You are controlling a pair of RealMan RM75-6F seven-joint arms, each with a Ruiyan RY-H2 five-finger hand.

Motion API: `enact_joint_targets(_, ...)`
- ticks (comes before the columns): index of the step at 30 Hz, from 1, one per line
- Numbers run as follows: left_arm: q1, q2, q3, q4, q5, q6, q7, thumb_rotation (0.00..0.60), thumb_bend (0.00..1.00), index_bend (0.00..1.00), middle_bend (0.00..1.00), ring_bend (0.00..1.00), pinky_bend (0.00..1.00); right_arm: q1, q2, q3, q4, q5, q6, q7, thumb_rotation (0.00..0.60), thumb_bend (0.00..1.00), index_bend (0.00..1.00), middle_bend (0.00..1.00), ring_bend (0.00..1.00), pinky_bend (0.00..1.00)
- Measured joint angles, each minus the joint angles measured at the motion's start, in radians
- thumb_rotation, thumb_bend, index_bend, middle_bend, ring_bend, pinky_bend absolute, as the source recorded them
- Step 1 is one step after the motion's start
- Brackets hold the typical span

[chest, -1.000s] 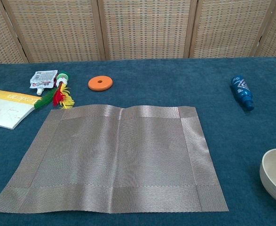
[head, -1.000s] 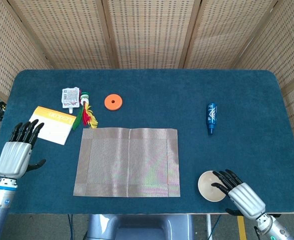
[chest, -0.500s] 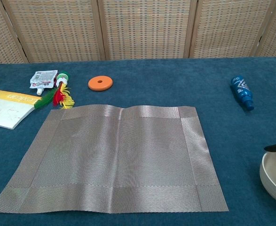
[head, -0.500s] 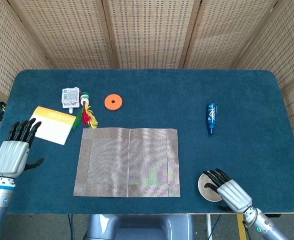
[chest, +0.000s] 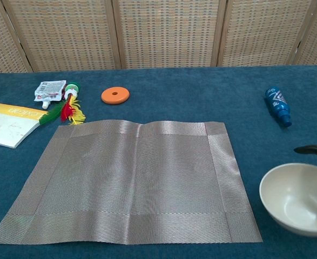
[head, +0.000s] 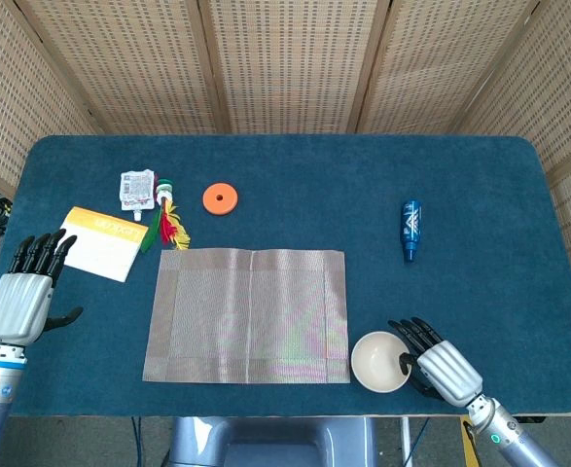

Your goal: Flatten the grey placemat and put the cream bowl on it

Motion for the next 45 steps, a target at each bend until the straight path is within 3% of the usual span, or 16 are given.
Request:
enact_joint_targets(8, 0.005, 0.008, -0.005, -0.004, 0.005, -0.004, -0.016, 0.6, 0.0, 0.0, 0.0, 0.0, 0.0, 0.063, 0.043, 0.075, -0.074, 0.036, 0.004, 0.013, 0.6, 0.63, 0.71, 0.0, 0.0, 0.0)
enact_joint_targets(17, 0.007, 0.017, -0.011, -0.004, 0.007, -0.013, -0.034, 0.6, 0.0, 0.0, 0.0, 0.0, 0.0, 0.233, 0.041, 0.177, -0.148, 0.074, -0.145, 0.005, 0.6, 0.63, 0.71, 0.01, 0.0, 0.0)
enact_joint_targets(24, 0.005, 0.022, -0.02, 0.003, -0.009, -0.027, -0.049, 0.6, 0.0, 0.0, 0.0, 0.0, 0.0, 0.404, -0.088, 0.247, -0.113, 0.148, -0.349, 0.008, 0.6, 0.63, 0.71, 0.02, 0.0, 0.0)
enact_joint_targets(30, 0.0, 0.024, -0.03, 0.014, -0.029, -0.044, -0.06, 0.6, 0.0, 0.0, 0.0, 0.0, 0.0, 0.502, -0.213, 0.291, -0.04, 0.213, -0.444, -0.002, 0.6, 0.63, 0.71, 0.03, 0.0, 0.0)
enact_joint_targets(41, -0.015, 0.017, -0.043, 0.029, -0.066, -0.077, -0.053, 0.6, 0.0, 0.0, 0.0, 0.0, 0.0, 0.569, -0.349, 0.279, 0.062, 0.251, -0.491, -0.031, 0.6, 0.63, 0.71, 0.03, 0.0, 0.0)
enact_joint_targets(43, -0.016, 0.017, -0.044, 0.028, -0.069, -0.079, -0.051, 0.6, 0.0, 0.0, 0.0, 0.0, 0.0, 0.572, -0.359, 0.272, 0.074, 0.256, -0.491, -0.03, 0.6, 0.59, 0.64, 0.02, 0.0, 0.0)
enact_joint_targets(44, -0.016, 0.017, -0.044, 0.028, -0.07, -0.079, -0.05, 0.6, 0.0, 0.0, 0.0, 0.0, 0.0, 0.573, -0.36, 0.269, 0.078, 0.257, -0.491, -0.03, 0.6, 0.51, 0.52, 0.01, 0.0, 0.0)
enact_joint_targets(45, -0.016, 0.017, -0.044, 0.028, -0.07, -0.079, -0.049, 0.6, 0.0, 0.0, 0.0, 0.0, 0.0, 0.575, -0.36, 0.265, 0.079, 0.257, -0.492, -0.031, 0.6, 0.37, 0.33, 0.0, 0.0, 0.0)
